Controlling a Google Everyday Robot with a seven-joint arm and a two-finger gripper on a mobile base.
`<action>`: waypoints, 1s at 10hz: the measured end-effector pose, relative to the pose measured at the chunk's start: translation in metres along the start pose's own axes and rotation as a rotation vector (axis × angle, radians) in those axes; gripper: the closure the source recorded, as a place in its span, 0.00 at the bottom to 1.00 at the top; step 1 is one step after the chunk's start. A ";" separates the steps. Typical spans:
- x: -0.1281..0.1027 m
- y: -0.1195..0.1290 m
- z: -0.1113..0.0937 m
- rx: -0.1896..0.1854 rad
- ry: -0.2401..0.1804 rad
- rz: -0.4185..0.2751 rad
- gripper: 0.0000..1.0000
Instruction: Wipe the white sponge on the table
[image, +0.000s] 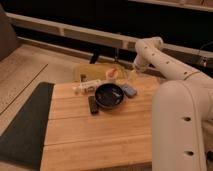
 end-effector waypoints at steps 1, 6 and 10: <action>0.009 -0.010 0.009 -0.007 0.012 0.005 0.35; 0.011 -0.012 0.041 -0.067 0.018 0.006 0.35; 0.012 -0.012 0.041 -0.066 0.019 0.006 0.35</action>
